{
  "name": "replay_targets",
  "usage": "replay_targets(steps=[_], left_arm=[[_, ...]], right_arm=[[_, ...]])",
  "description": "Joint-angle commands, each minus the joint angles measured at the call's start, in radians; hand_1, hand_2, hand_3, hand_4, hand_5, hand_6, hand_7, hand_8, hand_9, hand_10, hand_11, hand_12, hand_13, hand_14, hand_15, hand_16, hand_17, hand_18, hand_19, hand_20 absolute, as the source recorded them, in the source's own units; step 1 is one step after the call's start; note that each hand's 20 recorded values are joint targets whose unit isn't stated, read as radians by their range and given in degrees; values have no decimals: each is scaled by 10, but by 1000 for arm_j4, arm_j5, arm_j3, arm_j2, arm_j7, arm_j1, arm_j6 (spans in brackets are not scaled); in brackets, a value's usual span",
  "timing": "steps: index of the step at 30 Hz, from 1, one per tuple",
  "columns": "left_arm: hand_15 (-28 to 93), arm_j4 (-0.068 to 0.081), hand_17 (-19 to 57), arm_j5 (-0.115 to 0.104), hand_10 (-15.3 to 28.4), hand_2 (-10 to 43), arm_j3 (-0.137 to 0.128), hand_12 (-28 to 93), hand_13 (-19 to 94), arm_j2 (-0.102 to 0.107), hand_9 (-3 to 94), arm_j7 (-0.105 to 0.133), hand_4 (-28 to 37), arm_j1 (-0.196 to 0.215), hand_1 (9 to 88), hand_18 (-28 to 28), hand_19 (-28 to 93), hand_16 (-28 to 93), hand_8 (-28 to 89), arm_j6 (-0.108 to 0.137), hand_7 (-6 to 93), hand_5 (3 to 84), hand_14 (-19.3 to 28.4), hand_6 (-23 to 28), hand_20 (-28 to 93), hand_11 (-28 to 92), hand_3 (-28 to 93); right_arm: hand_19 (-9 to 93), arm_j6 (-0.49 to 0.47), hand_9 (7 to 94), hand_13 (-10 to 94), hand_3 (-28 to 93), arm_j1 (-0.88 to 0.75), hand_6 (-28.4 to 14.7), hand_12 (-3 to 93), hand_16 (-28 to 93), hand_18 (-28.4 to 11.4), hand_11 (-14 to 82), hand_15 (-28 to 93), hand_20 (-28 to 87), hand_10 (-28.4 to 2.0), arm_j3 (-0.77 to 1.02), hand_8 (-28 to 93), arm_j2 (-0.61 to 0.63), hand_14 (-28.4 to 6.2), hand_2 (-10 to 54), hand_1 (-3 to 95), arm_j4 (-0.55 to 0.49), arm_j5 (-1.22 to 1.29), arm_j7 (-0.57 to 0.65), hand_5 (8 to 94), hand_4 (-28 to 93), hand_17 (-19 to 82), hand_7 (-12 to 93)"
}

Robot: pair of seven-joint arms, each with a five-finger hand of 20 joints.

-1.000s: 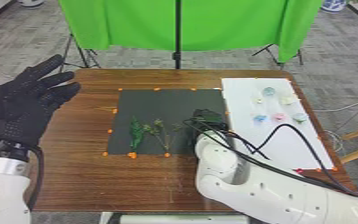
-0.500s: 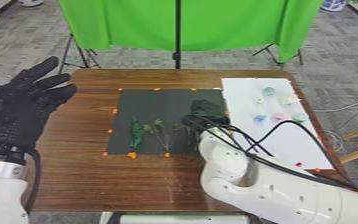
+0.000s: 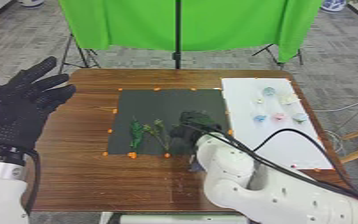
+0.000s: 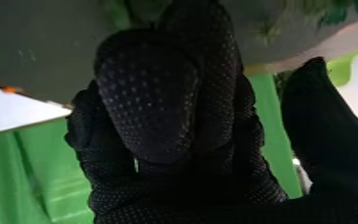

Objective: Arrange flowers

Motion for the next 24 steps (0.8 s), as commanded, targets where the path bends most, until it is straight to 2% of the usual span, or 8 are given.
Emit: replay_targets(steps=[1, 7, 24], left_arm=[[614, 0, -51, -3, 212, 84, 5, 118, 263, -10, 338, -3, -255, 13, 218, 261, 625, -123, -92, 9, 145, 371, 284, 99, 268, 328, 782], [614, -2, -51, -5, 213, 83, 5, 117, 262, -8, 337, 4, -255, 21, 218, 260, 626, -123, -92, 8, 146, 371, 284, 99, 267, 327, 783], [618, 10, -51, 2, 207, 83, 22, 118, 261, -9, 337, -21, -255, -12, 216, 261, 629, -125, -92, -4, 144, 369, 284, 98, 261, 329, 783]], right_arm=[[932, -43, 937, 937, 733, -18, -21, 162, 213, -261, 357, 535, 263, -115, -1, -118, -2, -75, 84, 235, -5, -11, 16, 826, -208, 497, 124], [932, -51, 937, 937, 732, -11, -22, 161, 213, -262, 362, 538, 267, -116, -16, -119, 5, -74, 87, 235, 7, -4, 27, 824, -209, 498, 117], [932, -4, 937, 936, 742, 49, -27, 163, 218, -267, 354, 538, 277, -123, -56, -117, 13, -79, 85, 230, 43, -20, 34, 819, -207, 495, 107]])
